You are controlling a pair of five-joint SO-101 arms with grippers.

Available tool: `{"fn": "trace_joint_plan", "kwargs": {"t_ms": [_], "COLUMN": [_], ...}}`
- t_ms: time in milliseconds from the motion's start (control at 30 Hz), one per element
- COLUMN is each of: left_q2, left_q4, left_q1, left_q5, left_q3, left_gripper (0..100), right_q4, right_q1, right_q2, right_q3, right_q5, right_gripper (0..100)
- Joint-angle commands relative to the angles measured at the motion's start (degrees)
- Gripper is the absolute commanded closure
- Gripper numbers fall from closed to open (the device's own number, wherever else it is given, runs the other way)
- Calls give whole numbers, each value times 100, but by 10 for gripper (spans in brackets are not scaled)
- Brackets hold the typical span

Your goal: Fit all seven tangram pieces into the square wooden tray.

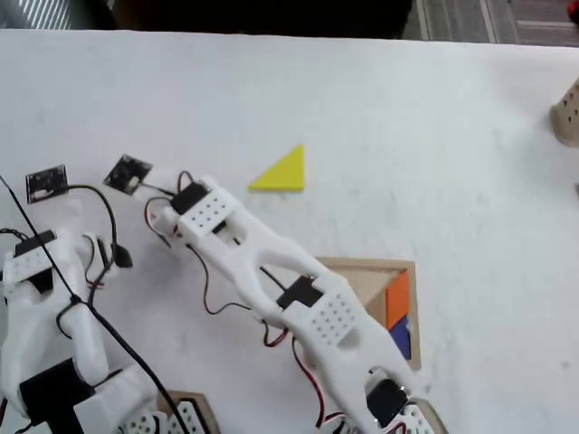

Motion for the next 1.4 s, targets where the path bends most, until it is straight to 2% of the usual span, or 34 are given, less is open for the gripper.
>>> {"fn": "trace_joint_plan", "kwargs": {"t_ms": [0,433,1200,1367], "left_q2": [-233,-233,-233,-233], "left_q4": [-62,18,18,18], "left_q1": [-48,-48,-48,-48], "left_q5": [9,35,18,9], "left_q3": [-18,-18,-18,-18], "left_gripper": [731,731,731,731], "right_q4": [-22,92,1780,2141], "right_q1": [75,180,251,259], "right_q2": [-31,365,1930,2167], "right_q3": [-141,-800,-3666,-4141], "right_q5": [141,149,97,-105], "right_gripper": [636,637,639,735]}}
